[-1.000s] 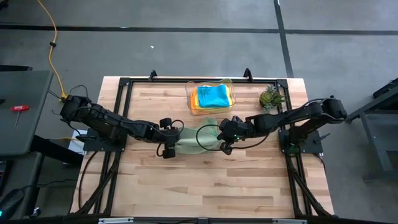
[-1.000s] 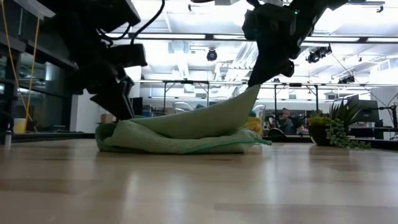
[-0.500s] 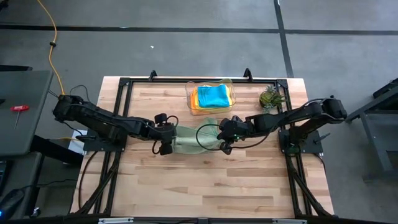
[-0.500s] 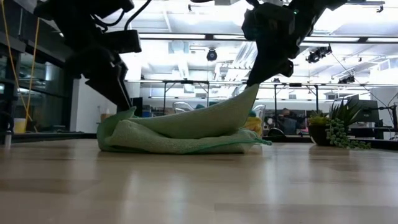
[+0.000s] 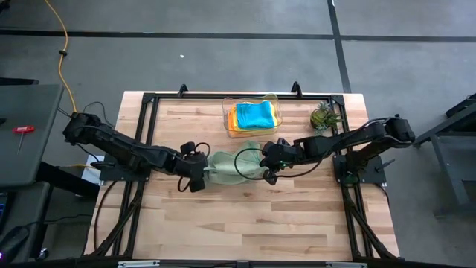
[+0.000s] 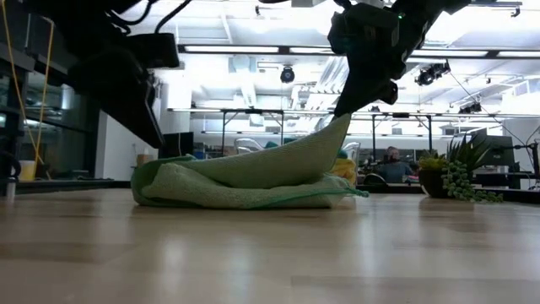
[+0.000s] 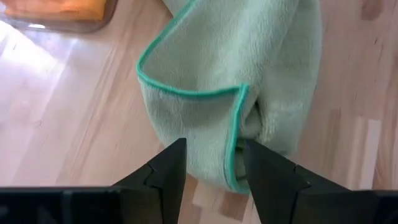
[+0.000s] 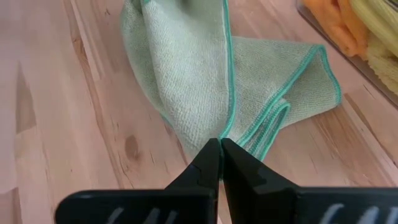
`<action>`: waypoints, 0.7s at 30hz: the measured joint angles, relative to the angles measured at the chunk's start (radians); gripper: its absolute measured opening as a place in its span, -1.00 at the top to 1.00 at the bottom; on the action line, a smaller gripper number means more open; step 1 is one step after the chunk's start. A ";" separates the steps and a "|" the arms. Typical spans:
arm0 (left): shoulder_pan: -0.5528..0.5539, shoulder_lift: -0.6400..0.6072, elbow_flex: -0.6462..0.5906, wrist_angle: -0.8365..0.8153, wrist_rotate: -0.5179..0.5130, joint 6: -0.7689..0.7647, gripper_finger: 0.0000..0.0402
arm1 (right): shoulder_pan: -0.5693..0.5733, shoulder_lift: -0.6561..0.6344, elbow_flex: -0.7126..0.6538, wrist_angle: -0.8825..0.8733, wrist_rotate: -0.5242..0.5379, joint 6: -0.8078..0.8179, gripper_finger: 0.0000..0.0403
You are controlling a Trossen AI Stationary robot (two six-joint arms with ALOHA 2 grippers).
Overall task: Fold microfiber towels
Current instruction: Fold the light green microfiber towel
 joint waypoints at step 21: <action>-0.082 0.121 -0.001 0.179 -0.131 0.078 0.27 | 0.000 -0.001 0.000 0.002 0.000 0.000 1.00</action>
